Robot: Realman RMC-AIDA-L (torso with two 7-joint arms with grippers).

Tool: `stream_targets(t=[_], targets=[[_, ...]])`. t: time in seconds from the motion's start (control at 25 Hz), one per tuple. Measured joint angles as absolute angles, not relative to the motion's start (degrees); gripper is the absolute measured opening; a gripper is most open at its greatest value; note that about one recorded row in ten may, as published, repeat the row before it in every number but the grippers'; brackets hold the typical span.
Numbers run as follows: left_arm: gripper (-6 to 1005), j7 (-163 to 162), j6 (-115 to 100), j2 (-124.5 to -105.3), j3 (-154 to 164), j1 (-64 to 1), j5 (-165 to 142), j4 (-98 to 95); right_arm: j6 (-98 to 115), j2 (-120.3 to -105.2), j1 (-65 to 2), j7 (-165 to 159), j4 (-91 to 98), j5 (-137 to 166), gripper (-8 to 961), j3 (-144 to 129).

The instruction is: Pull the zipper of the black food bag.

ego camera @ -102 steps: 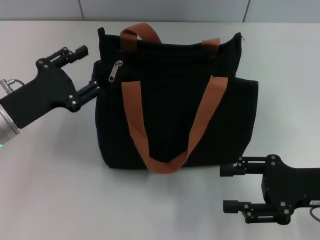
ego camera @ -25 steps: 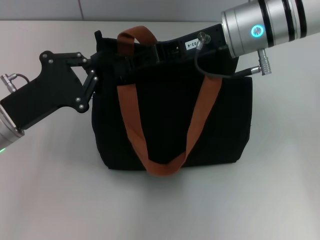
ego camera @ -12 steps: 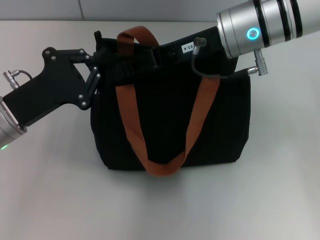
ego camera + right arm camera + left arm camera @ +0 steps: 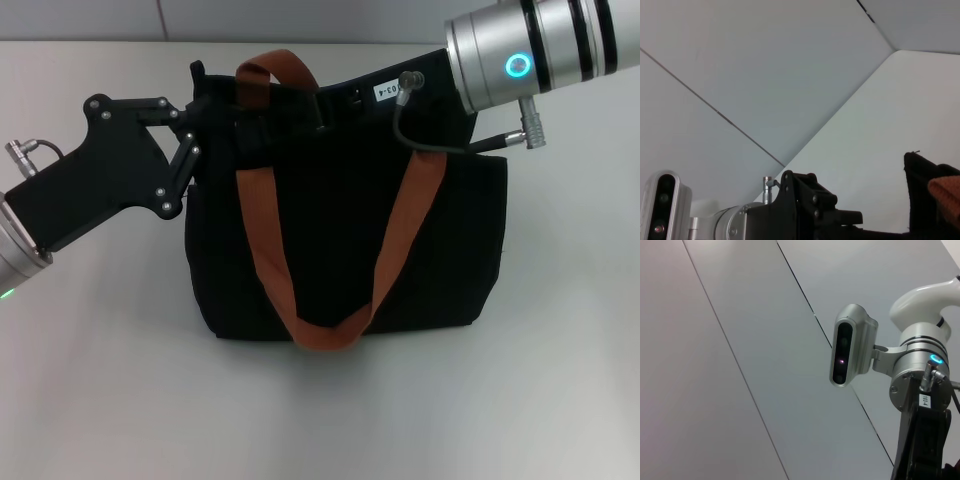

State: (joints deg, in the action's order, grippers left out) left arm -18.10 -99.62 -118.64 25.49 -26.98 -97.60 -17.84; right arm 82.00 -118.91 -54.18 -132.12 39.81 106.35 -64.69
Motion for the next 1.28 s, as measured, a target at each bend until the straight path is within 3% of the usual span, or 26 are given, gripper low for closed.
stream_targets(t=[1.28], targets=[[33,-19.09,-99.46,-118.65,25.54,-27.42,-96.3,-17.81,81.31,-119.18,-54.19,-126.68,40.82,105.98,226,-65.39]])
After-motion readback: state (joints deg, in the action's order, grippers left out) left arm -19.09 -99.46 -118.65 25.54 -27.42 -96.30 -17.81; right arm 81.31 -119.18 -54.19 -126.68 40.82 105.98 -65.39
